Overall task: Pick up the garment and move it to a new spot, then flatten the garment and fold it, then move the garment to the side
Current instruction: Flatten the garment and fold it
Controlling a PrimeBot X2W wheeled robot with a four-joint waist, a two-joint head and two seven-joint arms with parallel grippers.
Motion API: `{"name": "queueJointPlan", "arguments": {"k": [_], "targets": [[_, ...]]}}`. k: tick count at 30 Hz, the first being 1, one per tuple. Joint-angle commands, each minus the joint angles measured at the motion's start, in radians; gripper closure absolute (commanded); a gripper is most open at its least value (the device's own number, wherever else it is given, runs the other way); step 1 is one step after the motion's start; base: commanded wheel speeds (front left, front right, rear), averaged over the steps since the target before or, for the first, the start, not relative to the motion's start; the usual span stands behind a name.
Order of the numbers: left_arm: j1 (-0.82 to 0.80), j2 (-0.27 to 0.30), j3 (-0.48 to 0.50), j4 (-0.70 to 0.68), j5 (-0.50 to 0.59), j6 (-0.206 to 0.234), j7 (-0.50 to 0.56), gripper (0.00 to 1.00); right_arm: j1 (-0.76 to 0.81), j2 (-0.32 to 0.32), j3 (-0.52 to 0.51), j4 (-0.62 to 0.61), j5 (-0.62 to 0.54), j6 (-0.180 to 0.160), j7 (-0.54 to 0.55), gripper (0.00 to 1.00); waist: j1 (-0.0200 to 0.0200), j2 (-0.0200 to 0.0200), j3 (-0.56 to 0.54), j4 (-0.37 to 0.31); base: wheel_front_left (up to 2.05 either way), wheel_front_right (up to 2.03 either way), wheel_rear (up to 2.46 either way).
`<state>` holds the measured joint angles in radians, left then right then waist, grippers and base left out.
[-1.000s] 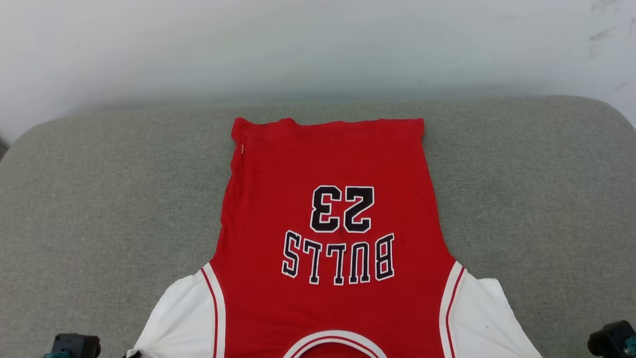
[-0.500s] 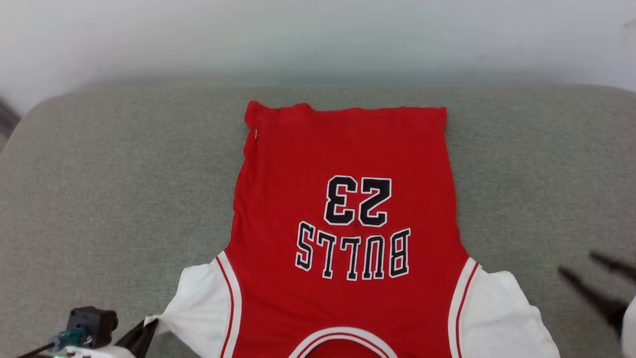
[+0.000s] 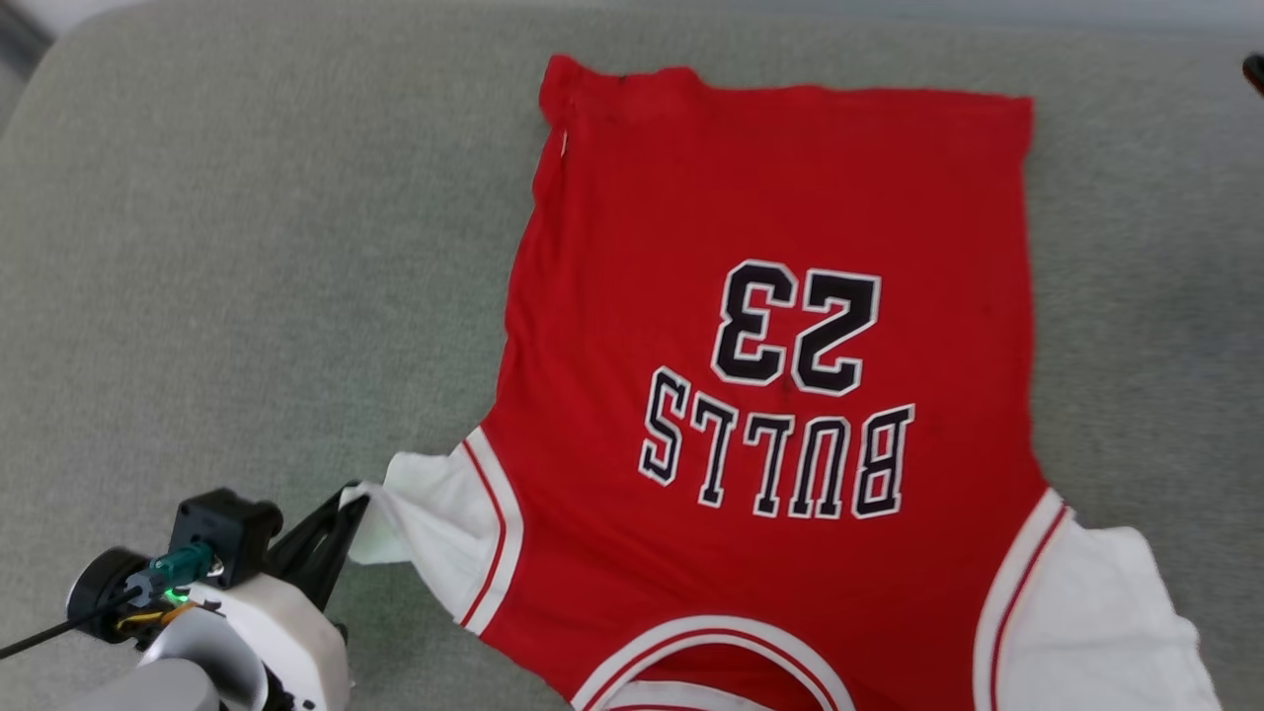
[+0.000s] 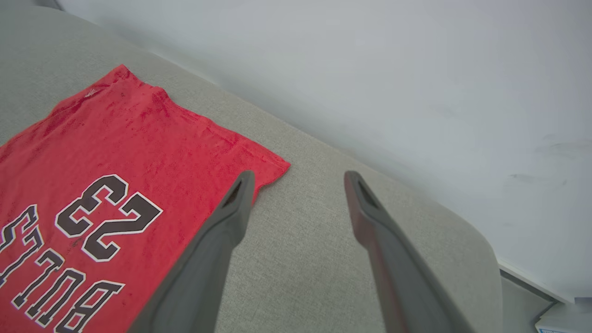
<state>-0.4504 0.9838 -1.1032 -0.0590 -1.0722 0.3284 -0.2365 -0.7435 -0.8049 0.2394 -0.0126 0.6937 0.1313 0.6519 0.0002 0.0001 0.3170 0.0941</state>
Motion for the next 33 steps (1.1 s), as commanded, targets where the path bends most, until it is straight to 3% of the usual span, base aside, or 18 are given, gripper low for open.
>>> {"name": "queueJointPlan", "arguments": {"k": [1, 7, 11, 18, 26, 27, 28, 33], "targets": [[-0.027, -0.010, 0.005, -0.006, 0.015, 0.000, 0.002, 1.00, -0.064, 0.016, 0.016, 0.030, -0.003, -0.001, 0.064, 0.00, -0.0002, -0.0001, 0.087, 0.063, 0.00, 0.00, 0.00], [-0.098, -0.038, 0.013, -0.028, 0.070, -0.001, 0.002, 1.00, -0.289, 0.024, 0.124, 0.160, 0.017, -0.001, 0.437, 0.00, -0.0002, -0.0001, 0.187, 0.133, 0.00, 0.00, 0.00], [-0.139, -0.055, 0.015, -0.041, 0.108, 0.003, 0.000, 1.00, -0.379, 0.042, 0.121, 0.252, -0.006, -0.001, 0.604, 0.00, -0.0002, -0.0001, 0.244, 0.179, 0.00, 0.00, 0.00], [-0.195, -0.097, 0.019, -0.059, 0.156, 0.001, -0.006, 1.00, -0.424, 0.078, 0.079, 0.341, -0.096, -0.001, 0.667, 0.00, -0.0002, -0.0001, 0.333, 0.244, 0.00, 0.00, 0.00], [-0.213, -0.114, 0.010, -0.042, 0.185, -0.003, 0.001, 1.00, -0.301, 0.108, 0.075, 0.400, -0.128, -0.001, 0.649, 0.00, -0.0002, -0.0001, 0.370, 0.262, 0.00, 0.00, 0.00], [-0.211, -0.120, 0.011, -0.040, 0.181, -0.004, 0.000, 1.00, -0.295, 0.104, 0.081, 0.397, -0.131, -0.001, 0.644, 0.77, -0.0002, -0.0001, 0.366, 0.260, 0.00, 0.00, 0.00], [-0.209, -0.124, 0.009, -0.039, 0.180, -0.007, 0.000, 1.00, -0.297, 0.098, 0.085, 0.393, -0.133, -0.001, 0.641, 1.00, -0.0002, -0.0001, 0.360, 0.257, 0.00, 0.00, 0.00], [-0.187, -0.123, 0.006, -0.027, 0.174, 0.000, -0.004, 1.00, -0.352, 0.086, 0.080, 0.357, -0.117, -0.001, 0.579, 1.00, -0.0002, -0.0001, 0.299, 0.231, 0.00, 0.00, 0.00]]}}
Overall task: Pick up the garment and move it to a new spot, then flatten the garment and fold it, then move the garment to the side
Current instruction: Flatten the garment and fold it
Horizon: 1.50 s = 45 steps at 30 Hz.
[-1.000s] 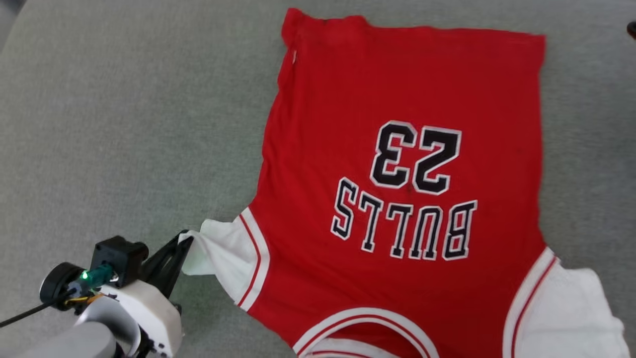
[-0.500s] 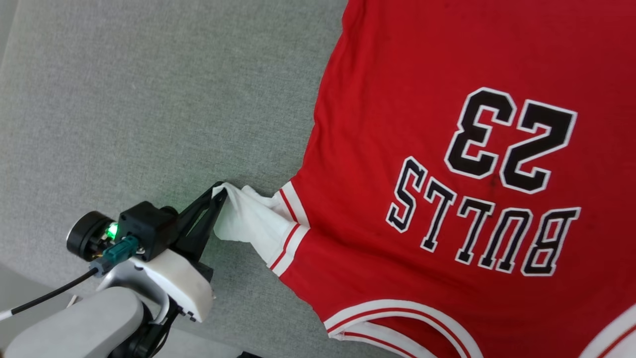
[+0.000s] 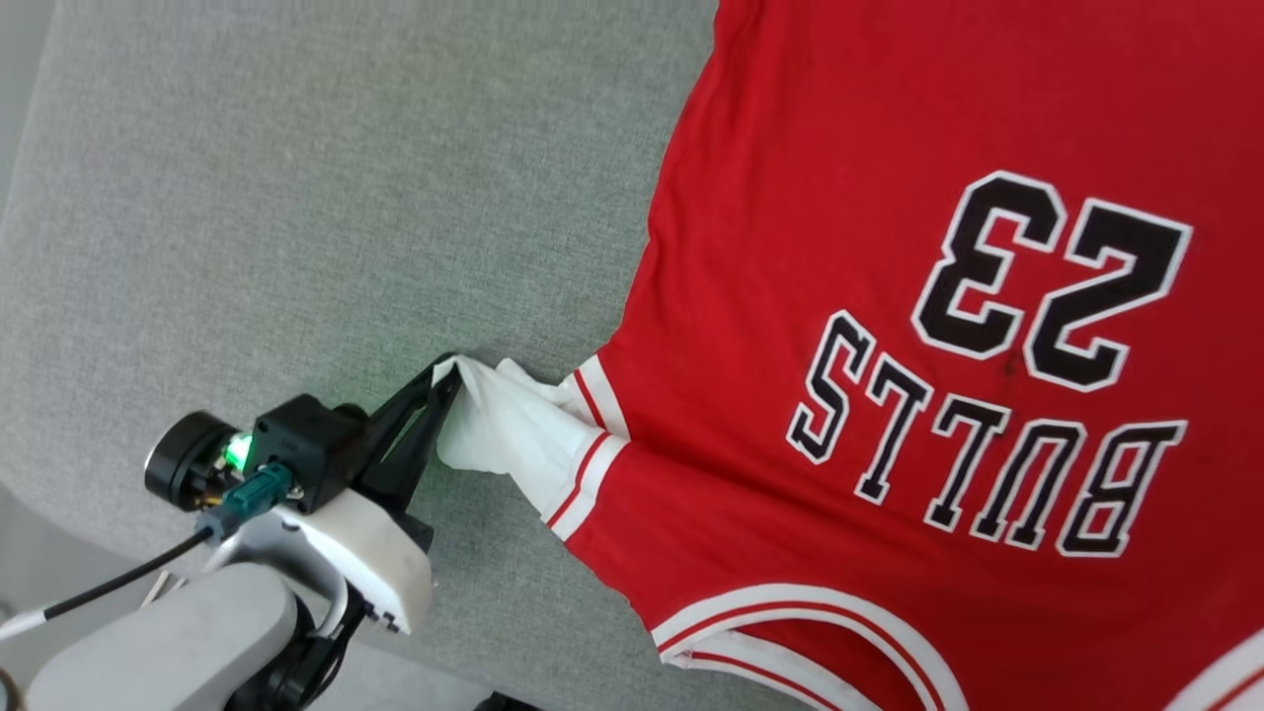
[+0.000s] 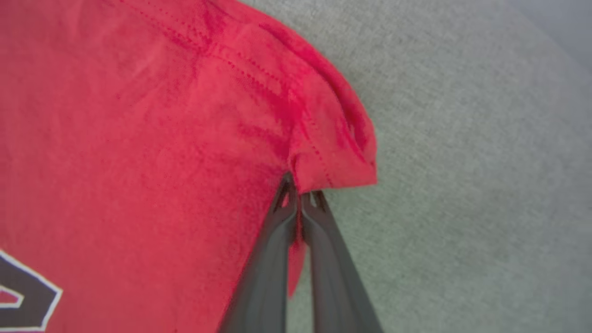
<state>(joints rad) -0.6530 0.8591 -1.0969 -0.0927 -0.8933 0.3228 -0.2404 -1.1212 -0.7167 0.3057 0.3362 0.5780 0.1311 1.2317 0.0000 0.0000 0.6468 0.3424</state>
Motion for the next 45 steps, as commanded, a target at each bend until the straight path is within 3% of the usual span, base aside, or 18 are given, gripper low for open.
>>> {"name": "queueJointPlan", "arguments": {"k": [1, 8, 14, 21, 27, 31, 34, 41, 42, 45], "targets": [[0.021, 0.003, -0.002, 0.007, -0.007, 0.007, 0.000, 1.00, 0.013, -0.011, 0.028, -0.008, -0.001, -0.001, -0.014, 1.00, 0.0000, 0.0000, -0.046, -0.025, 0.00, 0.00, 0.00], [0.077, 0.032, 0.001, 0.002, -0.035, 0.031, -0.006, 1.00, 0.009, -0.043, 0.123, -0.080, 0.103, -0.001, -0.092, 1.00, 0.0000, 0.0000, -0.168, -0.105, 0.00, 0.00, 0.00], [0.137, 0.062, 0.002, -0.015, -0.061, 0.056, -0.009, 1.00, 0.114, -0.182, 0.228, -0.259, 0.215, -0.001, -0.137, 1.00, 0.0000, 0.0000, -0.269, -0.173, 0.00, 0.00, 0.00], [0.203, 0.102, 0.006, -0.040, -0.088, 0.084, -0.014, 1.00, 0.360, -0.384, 0.232, -0.414, 0.332, -0.001, -0.256, 1.00, 0.0000, 0.0000, -0.338, -0.242, 0.00, 0.00, 0.00], [0.242, 0.132, 0.010, -0.065, -0.097, 0.101, -0.018, 1.00, 0.686, -0.474, 0.190, -0.401, 0.409, -0.001, -0.391, 1.00, 0.0000, 0.0000, -0.354, -0.283, 0.00, 0.00, 0.00], [0.246, 0.140, 0.015, -0.078, -0.093, 0.105, -0.018, 1.00, 0.914, -0.480, 0.185, -0.369, 0.439, -0.001, -0.467, 1.00, 0.0000, 0.0000, -0.353, -0.292, 0.00, 0.00, 0.00], [0.246, 0.138, 0.015, -0.080, -0.092, 0.102, -0.019, 1.00, 1.060, -0.438, 0.170, -0.335, 0.462, -0.001, -0.534, 1.00, 0.0000, 0.0000, -0.347, -0.291, 0.00, 0.00, 0.00], [0.245, 0.133, 0.016, -0.074, -0.099, 0.096, -0.018, 1.00, 1.200, -0.363, 0.119, -0.317, 0.440, -0.001, -0.611, 1.00, 0.0000, 0.0000, -0.345, -0.290, 0.00, 0.00, 0.00], [0.246, 0.132, 0.017, -0.073, -0.101, 0.096, -0.018, 1.00, 1.207, -0.360, 0.103, -0.318, 0.427, -0.001, -0.615, 0.00, 0.0000, 0.0000, -0.347, -0.290, 0.00, 0.00, 0.00], [0.252, 0.131, 0.016, -0.070, -0.103, 0.098, -0.018, 1.00, 1.201, -0.384, 0.053, -0.350, 0.398, -0.001, -0.614, 0.00, 0.0000, 0.0000, -0.359, -0.292, 0.00, 0.00, 0.00]]}}
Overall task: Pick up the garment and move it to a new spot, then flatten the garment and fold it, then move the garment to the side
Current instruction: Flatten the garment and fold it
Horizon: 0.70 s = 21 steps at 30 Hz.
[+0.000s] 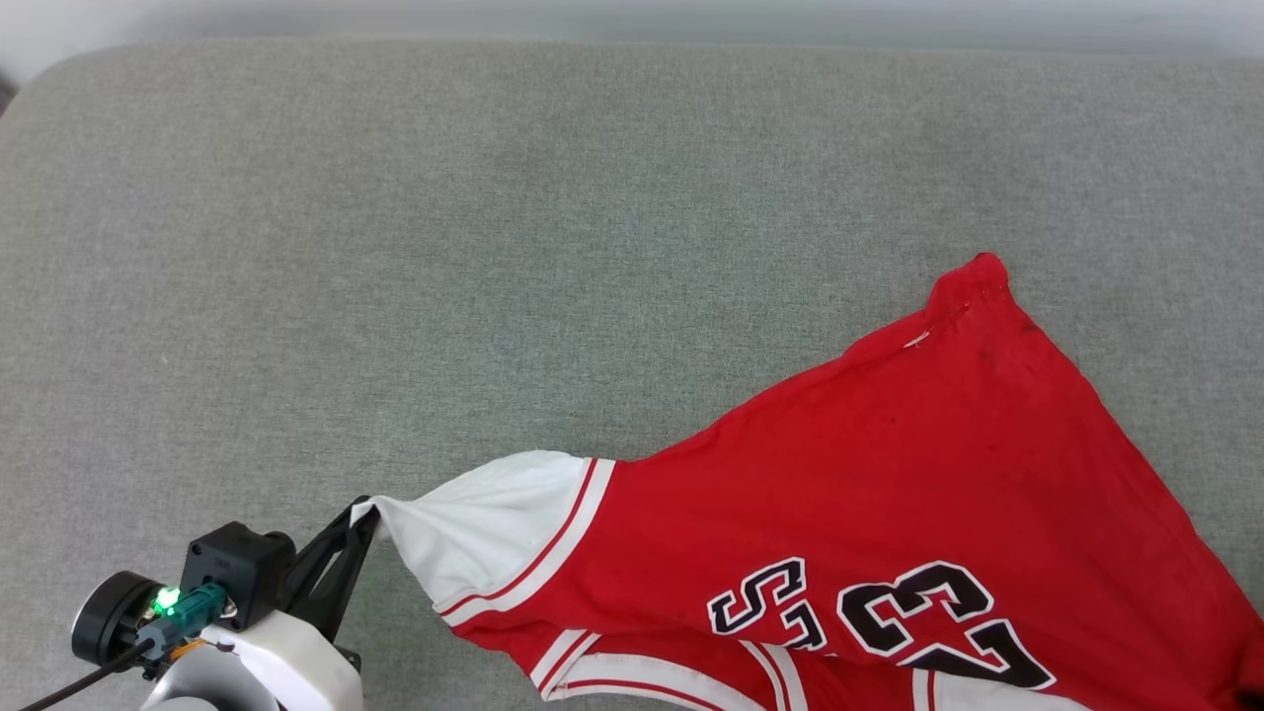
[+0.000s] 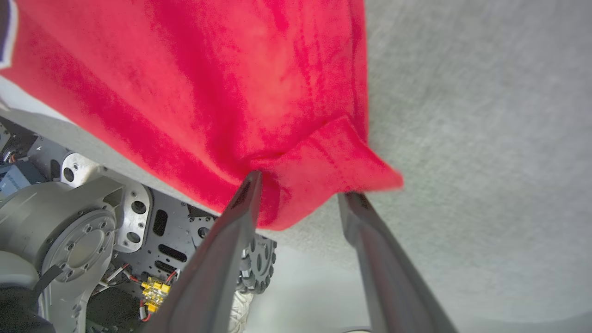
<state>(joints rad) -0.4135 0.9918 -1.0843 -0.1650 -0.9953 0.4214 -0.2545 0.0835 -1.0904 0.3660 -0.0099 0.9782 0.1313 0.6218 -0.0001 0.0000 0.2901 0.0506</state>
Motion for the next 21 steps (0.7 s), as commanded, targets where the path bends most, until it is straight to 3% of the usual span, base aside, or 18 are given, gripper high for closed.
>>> {"name": "queueJointPlan", "arguments": {"k": [1, 6, 11, 16, 21], "targets": [[0.014, -0.002, 0.002, 0.002, 0.000, 0.000, -0.004, 1.00, -0.012, -0.019, -0.031, -0.013, -0.006, -0.001, -0.002, 0.00, 0.0001, 0.0000, -0.005, 0.000, 0.00, 0.00, 0.00], [0.003, -0.016, -0.002, -0.002, 0.006, -0.004, 0.001, 1.00, -0.087, -0.047, -0.194, -0.086, -0.008, -0.001, -0.013, 0.00, 0.0001, 0.0000, -0.005, 0.011, 0.00, 0.00, 0.00], [-0.028, -0.032, -0.007, -0.004, 0.023, -0.011, 0.010, 1.00, -0.199, -0.076, -0.291, -0.161, -0.018, -0.001, 0.056, 0.00, 0.0001, 0.0000, 0.022, 0.040, 0.00, 0.00, 0.00], [-0.068, -0.058, -0.013, 0.002, 0.051, -0.023, 0.021, 1.00, -0.346, -0.094, -0.256, -0.218, -0.053, -0.001, 0.189, 0.00, 0.0001, 0.0000, 0.068, 0.085, 0.00, 0.00, 0.00], [-0.111, -0.091, -0.016, 0.011, 0.074, -0.038, 0.028, 1.00, -0.551, -0.015, -0.136, -0.199, -0.097, -0.001, 0.343, 0.00, 0.0001, 0.0000, 0.120, 0.125, 0.00, 0.00, 0.00]]}}
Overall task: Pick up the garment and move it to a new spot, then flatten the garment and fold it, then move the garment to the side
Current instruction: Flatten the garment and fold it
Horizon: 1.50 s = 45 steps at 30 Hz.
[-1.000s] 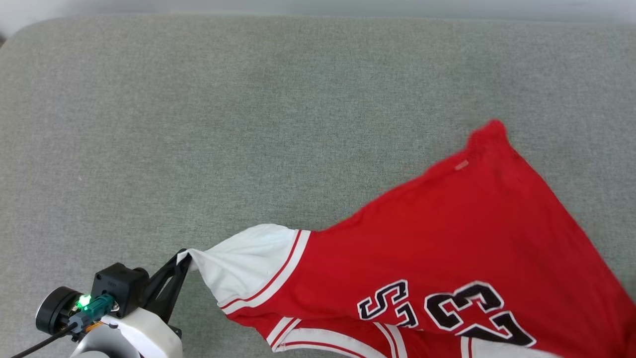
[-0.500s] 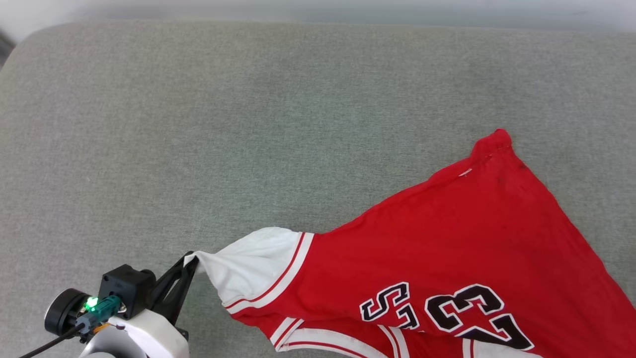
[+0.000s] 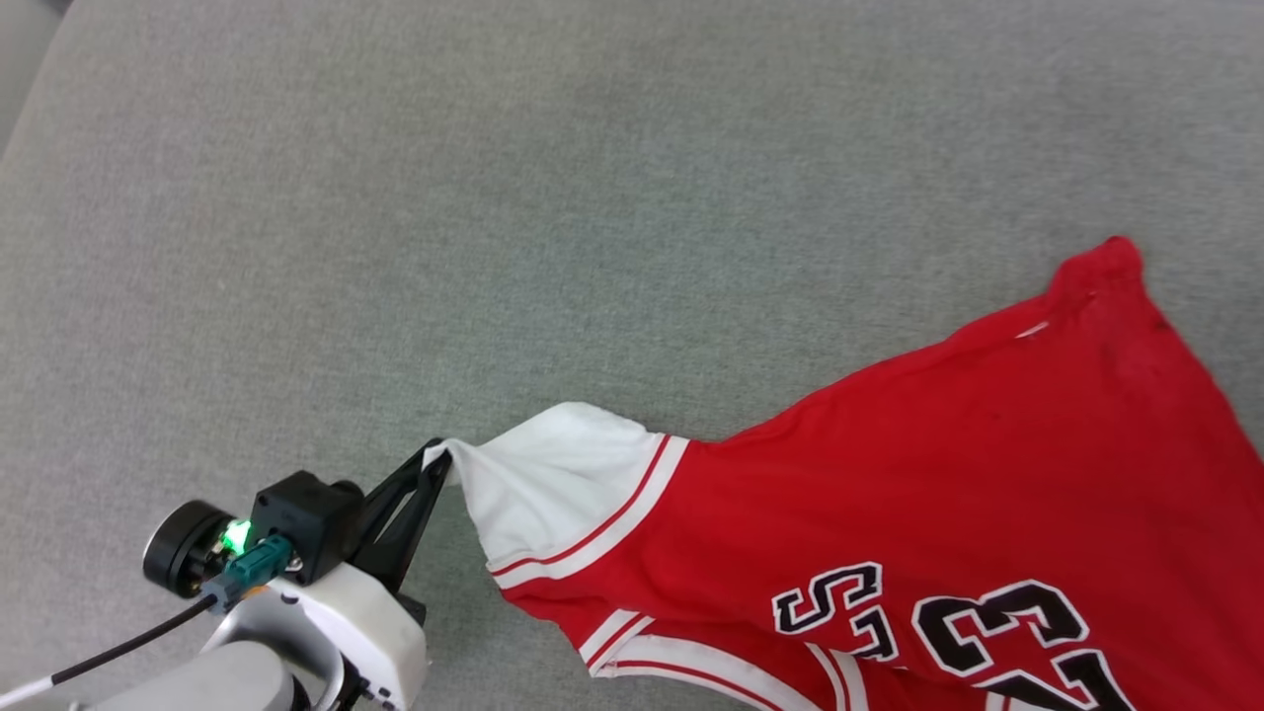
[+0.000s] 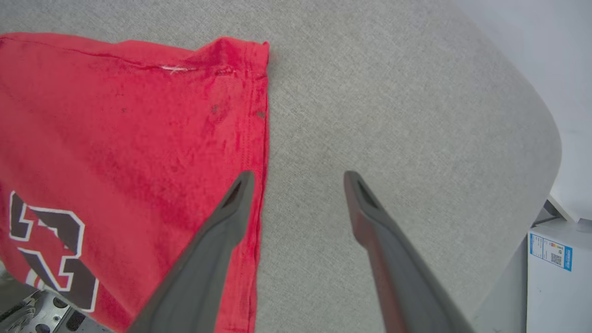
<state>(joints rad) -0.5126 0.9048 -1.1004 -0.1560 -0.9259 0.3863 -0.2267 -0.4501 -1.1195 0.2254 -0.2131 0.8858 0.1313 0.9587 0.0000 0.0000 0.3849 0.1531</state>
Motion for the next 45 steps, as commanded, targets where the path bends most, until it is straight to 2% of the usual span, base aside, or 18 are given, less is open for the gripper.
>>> {"name": "queueJointPlan", "arguments": {"k": [1, 5, 9, 14, 18, 19, 20, 34, 39, 45], "targets": [[-0.018, -0.009, 0.000, 0.003, 0.010, -0.004, 0.000, 1.00, -0.064, 0.041, 0.035, 0.018, -0.023, -0.001, 0.037, 0.00, 0.0000, 0.0000, 0.036, 0.030, 0.00, 0.00, 0.00], [-0.046, -0.028, -0.001, 0.009, 0.024, -0.014, 0.002, 1.00, -0.223, 0.158, 0.136, 0.097, -0.097, -0.001, 0.134, 0.00, 0.0000, 0.0000, 0.075, 0.055, 0.00, 0.00, 0.00], [-0.066, -0.045, 0.000, 0.013, 0.036, -0.018, 0.001, 1.00, -0.328, 0.244, 0.203, 0.190, -0.155, -0.001, 0.152, 0.00, 0.0000, 0.0000, 0.112, 0.078, 0.00, 0.00, 0.00], [-0.081, -0.064, 0.000, 0.025, 0.044, -0.023, -0.003, 1.00, -0.349, 0.291, 0.278, 0.303, -0.197, -0.001, 0.123, 0.00, 0.0000, 0.0000, 0.142, 0.090, 0.00, 0.00, 0.00], [-0.087, -0.080, -0.002, 0.039, 0.043, -0.031, -0.005, 1.00, -0.292, 0.296, 0.371, 0.374, -0.183, -0.001, 0.112, 0.00, 0.0000, 0.0000, 0.146, 0.086, 0.00, 0.00, 0.00], [-0.087, -0.081, -0.004, 0.044, 0.044, -0.032, -0.004, 1.00, -0.293, 0.295, 0.384, 0.377, -0.178, -0.001, 0.093, 0.53, 0.0000, 0.0000, 0.143, 0.081, 0.00, 0.00, 0.00], [-0.086, -0.083, -0.005, 0.048, 0.043, -0.034, -0.005, 1.00, -0.303, 0.294, 0.391, 0.378, -0.170, -0.001, 0.073, 1.00, 0.0000, 0.0000, 0.137, 0.076, 0.00, 0.00, 0.00], [-0.141, -0.044, 0.033, 0.067, 0.062, -0.046, -0.008, 1.00, -0.401, 0.246, 0.408, 0.300, -0.092, -0.001, -0.224, 1.00, 0.0000, 0.0000, -0.071, -0.022, 0.00, 0.00, 0.00], [-0.245, -0.041, 0.072, 0.056, 0.090, -0.057, 0.009, 1.00, -0.431, 0.263, 0.369, 0.274, -0.091, -0.001, -0.308, 1.00, 0.0000, 0.0000, -0.095, -0.059, 0.00, 0.00, 0.00], [-0.435, -0.055, 0.131, 0.090, 0.137, -0.091, 0.039, 1.00, -0.522, 0.312, 0.298, 0.259, -0.134, -0.001, -0.404, 1.00, 0.0000, 0.0000, -0.063, -0.107, 0.00, 0.00, 0.00]]}}
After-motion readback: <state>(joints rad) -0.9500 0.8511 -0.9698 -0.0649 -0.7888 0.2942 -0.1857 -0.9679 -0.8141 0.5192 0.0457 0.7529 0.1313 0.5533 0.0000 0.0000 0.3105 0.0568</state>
